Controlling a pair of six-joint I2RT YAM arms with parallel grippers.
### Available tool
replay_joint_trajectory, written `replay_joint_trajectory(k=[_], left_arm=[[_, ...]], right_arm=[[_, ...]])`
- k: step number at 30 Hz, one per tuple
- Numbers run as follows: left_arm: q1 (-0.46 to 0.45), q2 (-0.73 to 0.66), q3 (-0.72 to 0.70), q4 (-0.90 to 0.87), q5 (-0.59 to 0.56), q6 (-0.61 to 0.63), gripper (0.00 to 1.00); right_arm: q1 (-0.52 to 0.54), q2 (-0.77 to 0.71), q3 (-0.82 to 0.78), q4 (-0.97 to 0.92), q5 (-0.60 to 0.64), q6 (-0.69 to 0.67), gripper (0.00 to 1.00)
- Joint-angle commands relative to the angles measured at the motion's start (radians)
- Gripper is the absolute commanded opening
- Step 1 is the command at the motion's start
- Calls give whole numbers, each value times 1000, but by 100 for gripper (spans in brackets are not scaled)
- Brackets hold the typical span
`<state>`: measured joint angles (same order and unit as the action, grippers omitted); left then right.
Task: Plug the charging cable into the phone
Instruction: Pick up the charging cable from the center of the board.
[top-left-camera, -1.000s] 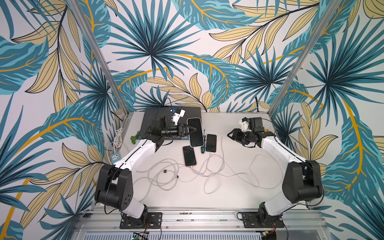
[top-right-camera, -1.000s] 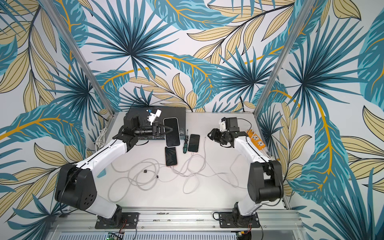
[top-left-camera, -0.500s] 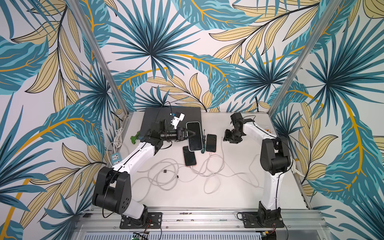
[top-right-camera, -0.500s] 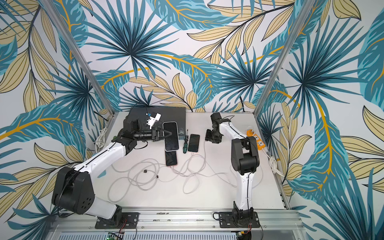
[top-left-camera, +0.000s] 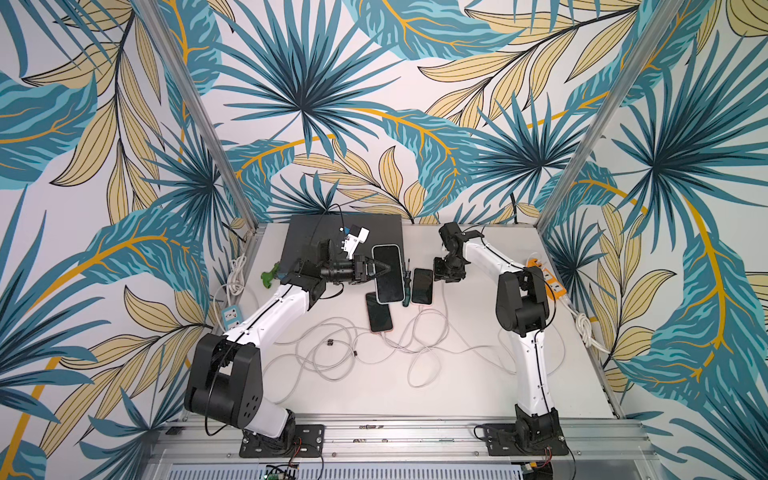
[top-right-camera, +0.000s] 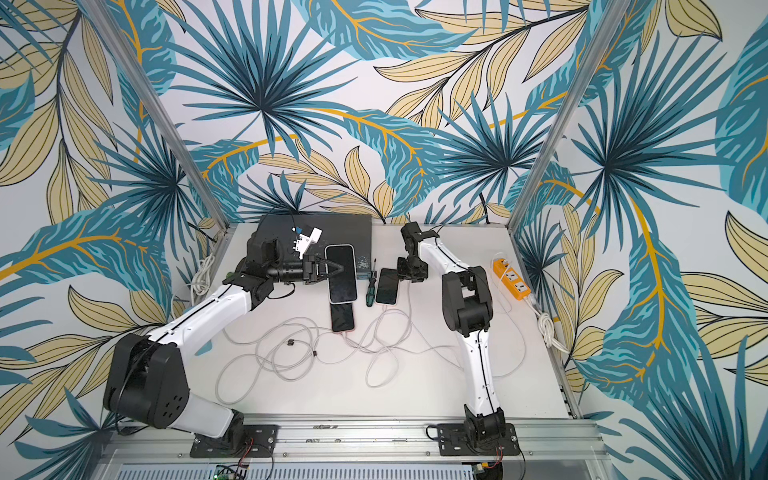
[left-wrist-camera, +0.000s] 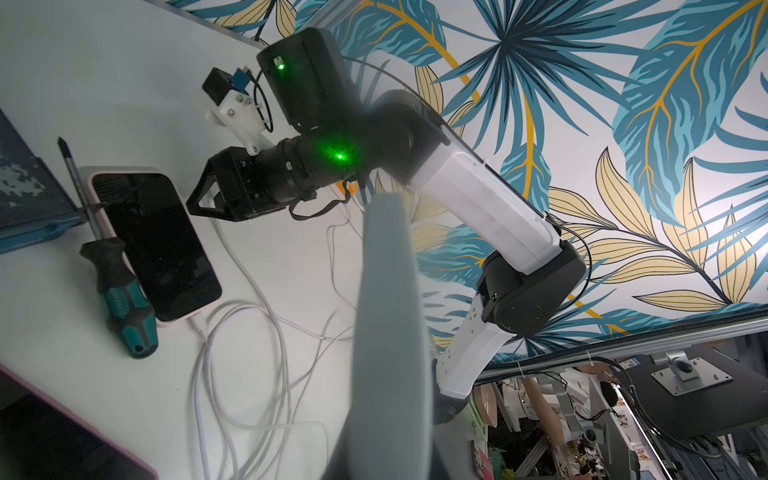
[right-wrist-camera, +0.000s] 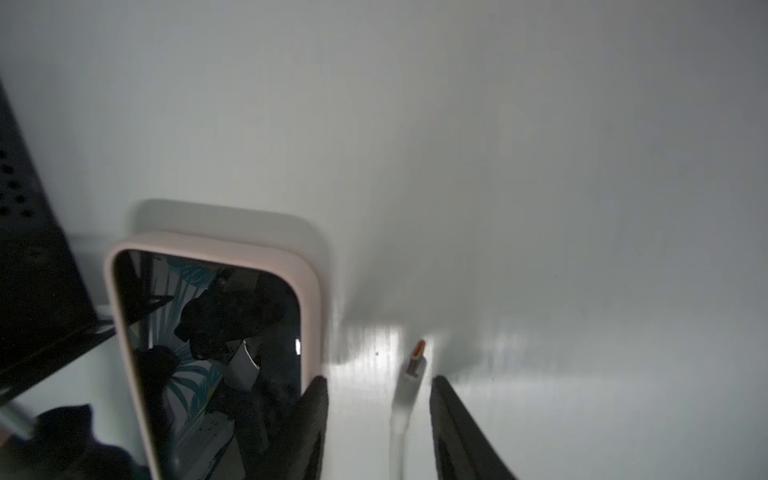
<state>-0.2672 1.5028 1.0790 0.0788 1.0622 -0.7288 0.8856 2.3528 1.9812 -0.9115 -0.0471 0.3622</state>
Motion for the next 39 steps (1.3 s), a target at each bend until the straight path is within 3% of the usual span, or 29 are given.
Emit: replay_joint_trajectory(k=[1, 5, 13, 33, 39], left_arm=[[6, -50, -5, 26, 27, 16, 0], [7, -47, -8, 26, 27, 17, 0], [7, -53, -4, 1, 28, 33, 0], [7, -55, 4, -24, 33, 45, 0], [6, -53, 5, -17, 33, 40, 0]], right_arm=[[15, 24, 11, -77, 63, -1, 43], [26, 37, 8, -81, 87, -2, 41], [27, 69, 19, -87, 113, -9, 28], [27, 113, 57, -94, 113, -23, 17], [29, 102, 41, -80, 111, -23, 2]])
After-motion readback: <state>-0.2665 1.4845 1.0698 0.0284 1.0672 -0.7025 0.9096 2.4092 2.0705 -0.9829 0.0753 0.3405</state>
